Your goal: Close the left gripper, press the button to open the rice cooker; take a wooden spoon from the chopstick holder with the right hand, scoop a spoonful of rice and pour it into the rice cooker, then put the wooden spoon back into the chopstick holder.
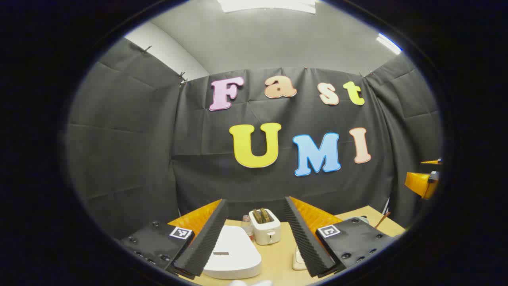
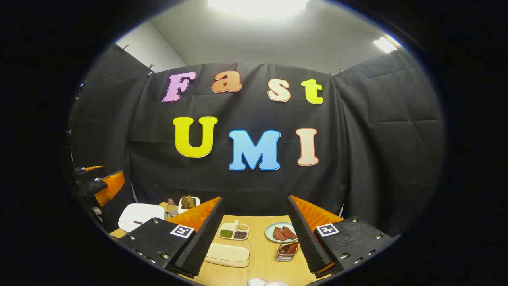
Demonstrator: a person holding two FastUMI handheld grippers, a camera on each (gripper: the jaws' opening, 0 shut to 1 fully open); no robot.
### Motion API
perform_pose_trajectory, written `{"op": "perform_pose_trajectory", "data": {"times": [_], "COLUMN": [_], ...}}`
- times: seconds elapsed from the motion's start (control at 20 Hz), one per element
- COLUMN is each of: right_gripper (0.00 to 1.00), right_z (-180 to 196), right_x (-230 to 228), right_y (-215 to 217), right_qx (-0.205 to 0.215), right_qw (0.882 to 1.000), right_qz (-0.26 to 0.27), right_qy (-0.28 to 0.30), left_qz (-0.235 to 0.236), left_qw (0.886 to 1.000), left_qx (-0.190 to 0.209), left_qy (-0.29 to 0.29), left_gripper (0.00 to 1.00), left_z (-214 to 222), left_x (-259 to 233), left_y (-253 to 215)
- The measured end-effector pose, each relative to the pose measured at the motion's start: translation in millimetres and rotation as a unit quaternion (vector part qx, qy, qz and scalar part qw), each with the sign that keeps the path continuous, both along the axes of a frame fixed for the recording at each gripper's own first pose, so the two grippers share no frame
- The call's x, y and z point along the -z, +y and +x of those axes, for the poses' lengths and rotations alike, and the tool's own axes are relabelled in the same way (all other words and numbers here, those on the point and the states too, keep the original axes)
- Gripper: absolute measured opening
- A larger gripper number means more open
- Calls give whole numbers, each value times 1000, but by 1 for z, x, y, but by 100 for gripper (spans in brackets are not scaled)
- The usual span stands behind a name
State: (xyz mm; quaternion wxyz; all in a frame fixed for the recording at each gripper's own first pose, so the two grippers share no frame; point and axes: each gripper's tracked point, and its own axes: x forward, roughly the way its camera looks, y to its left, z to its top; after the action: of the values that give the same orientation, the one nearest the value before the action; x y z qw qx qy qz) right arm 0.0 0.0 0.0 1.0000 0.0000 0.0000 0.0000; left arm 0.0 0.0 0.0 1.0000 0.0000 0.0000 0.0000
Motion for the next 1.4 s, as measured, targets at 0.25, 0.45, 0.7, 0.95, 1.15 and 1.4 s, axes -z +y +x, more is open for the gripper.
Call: {"op": "perform_pose_trajectory", "data": {"times": [0.25,0.45,0.7,0.95,1.15,1.4], "right_gripper": [96,96,96,96,96,96], "right_z": [-1,-3,-4,-5,-4,-4], "right_x": [-1,0,-2,0,1,1], "right_y": [1,3,2,2,3,5], "right_qx": [0,-2,-1,0,-1,1], "right_qw": [1000,1000,1000,1000,1000,1000], "right_qz": [-5,-6,-7,-4,-6,-10], "right_qy": [-1,0,-3,0,1,0], "left_qz": [-3,-2,-3,-6,-16,-19], "left_qw": [1000,1000,1000,1000,1000,1000], "left_qx": [-5,-6,-7,-9,-9,-8], "left_qy": [1,0,2,1,13,24], "left_gripper": [97,97,97,98,97,44], "left_z": [3,1,2,3,8,13], "left_x": [0,3,4,5,13,21], "left_y": [2,3,4,5,9,17]}}
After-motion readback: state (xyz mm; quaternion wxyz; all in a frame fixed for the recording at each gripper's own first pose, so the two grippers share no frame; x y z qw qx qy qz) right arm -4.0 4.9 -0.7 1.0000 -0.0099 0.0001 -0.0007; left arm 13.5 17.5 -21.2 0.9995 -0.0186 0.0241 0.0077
